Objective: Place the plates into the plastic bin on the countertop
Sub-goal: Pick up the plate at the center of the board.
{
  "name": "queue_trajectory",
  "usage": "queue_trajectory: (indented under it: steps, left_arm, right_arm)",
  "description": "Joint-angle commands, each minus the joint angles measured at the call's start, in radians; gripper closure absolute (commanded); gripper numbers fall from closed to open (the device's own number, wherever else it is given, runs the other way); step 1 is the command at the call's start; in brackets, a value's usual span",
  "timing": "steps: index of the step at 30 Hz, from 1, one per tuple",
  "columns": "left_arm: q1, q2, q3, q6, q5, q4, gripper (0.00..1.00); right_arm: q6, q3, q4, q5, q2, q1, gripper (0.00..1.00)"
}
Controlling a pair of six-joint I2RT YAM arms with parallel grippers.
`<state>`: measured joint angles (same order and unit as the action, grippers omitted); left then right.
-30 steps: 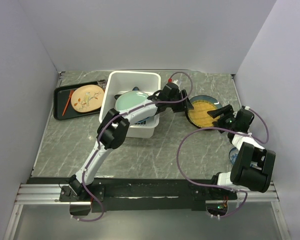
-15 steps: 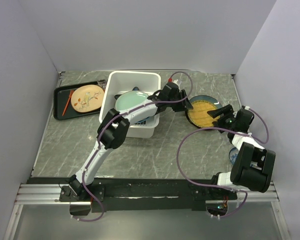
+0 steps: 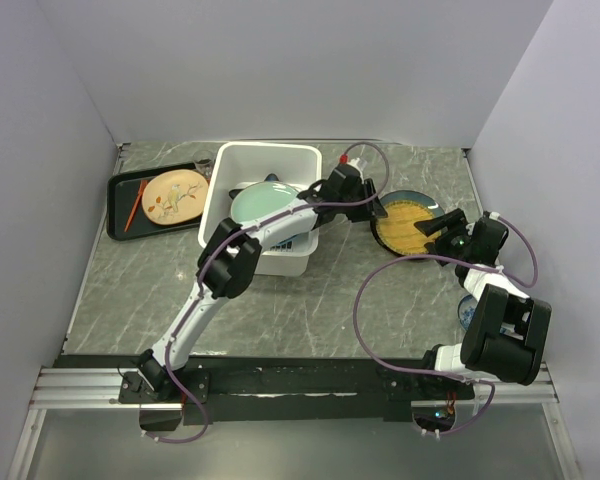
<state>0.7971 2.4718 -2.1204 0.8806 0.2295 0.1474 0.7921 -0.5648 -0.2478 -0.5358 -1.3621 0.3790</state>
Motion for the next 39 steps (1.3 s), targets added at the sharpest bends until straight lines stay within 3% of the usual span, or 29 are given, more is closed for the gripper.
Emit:
queue_trajectory:
  steps: [1, 9, 16, 19, 20, 23, 28, 39]
  left_arm:
    - [0.039, 0.055, -0.015, -0.042, -0.028, 0.021, 0.55]
    - [0.050, -0.014, 0.051, -0.083, -0.180, 0.064, 0.47]
    - [0.053, -0.002, 0.042, -0.069, -0.128, 0.031, 0.51]
    - [0.053, 0.003, 0.056, -0.049, -0.099, -0.006, 0.59]
    - [0.051, 0.006, 0.059, -0.045, -0.098, -0.011, 0.68]
    - [0.053, 0.004, 0.062, -0.042, -0.084, -0.016, 0.82]
    - [0.051, -0.043, 0.106, -0.037, -0.088, -0.045, 0.97]
    - [0.039, -0.148, 0.157, -0.019, -0.061, -0.089, 0.99]
  right_arm:
    - [-0.002, -0.024, -0.036, -0.003, 0.014, -0.008, 0.18]
    - [-0.001, -0.021, -0.031, 0.000, 0.023, -0.008, 0.18]
    - [-0.001, -0.020, -0.033, 0.000, 0.018, -0.009, 0.18]
    - [-0.005, -0.023, -0.027, 0.000, 0.023, -0.009, 0.18]
    - [-0.004, -0.023, -0.027, 0.000, 0.021, -0.009, 0.19]
    - [-0.005, -0.023, -0.028, -0.003, 0.021, -0.008, 0.19]
    - [-0.005, -0.026, -0.019, -0.012, 0.034, -0.009, 0.18]
    - [-0.014, -0.035, 0.021, -0.027, 0.127, -0.006, 0.17]
